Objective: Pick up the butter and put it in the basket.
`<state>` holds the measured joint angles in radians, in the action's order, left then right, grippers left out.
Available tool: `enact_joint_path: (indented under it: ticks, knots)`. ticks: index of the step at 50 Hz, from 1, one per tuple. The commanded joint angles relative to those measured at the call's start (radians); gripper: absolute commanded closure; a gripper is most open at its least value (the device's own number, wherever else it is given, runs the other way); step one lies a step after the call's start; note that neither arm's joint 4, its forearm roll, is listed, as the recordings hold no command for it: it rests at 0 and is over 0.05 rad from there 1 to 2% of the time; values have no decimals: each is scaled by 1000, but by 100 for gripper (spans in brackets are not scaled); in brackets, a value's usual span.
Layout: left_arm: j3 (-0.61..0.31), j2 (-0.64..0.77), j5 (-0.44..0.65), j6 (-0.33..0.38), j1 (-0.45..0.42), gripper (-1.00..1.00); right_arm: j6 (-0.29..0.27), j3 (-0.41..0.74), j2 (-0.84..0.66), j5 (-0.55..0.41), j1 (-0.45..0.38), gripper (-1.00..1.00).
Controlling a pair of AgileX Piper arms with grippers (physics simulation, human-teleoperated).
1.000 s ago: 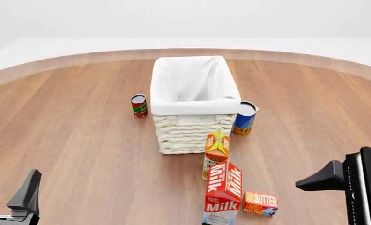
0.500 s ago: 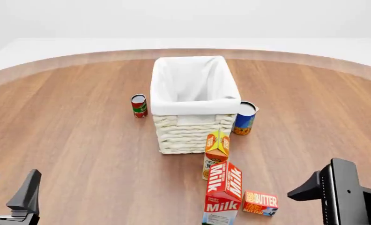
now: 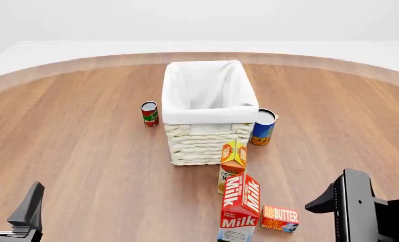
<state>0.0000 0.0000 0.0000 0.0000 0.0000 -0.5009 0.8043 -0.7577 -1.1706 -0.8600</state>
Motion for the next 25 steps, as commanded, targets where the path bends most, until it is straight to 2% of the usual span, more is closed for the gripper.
enact_joint_path:
  ticks: [1, 6, 25]
  knots:
    - [0, 0, 0, 0, 0, -100, -43, -5, -18, 28, 69, -100]
    - [0, 0, 0, 0, 0, -100, -60, -19, -23, 44, 98, -100]
    - [0, 0, 0, 0, 0, -100, -46, -98, -23, 110, 116, -100]
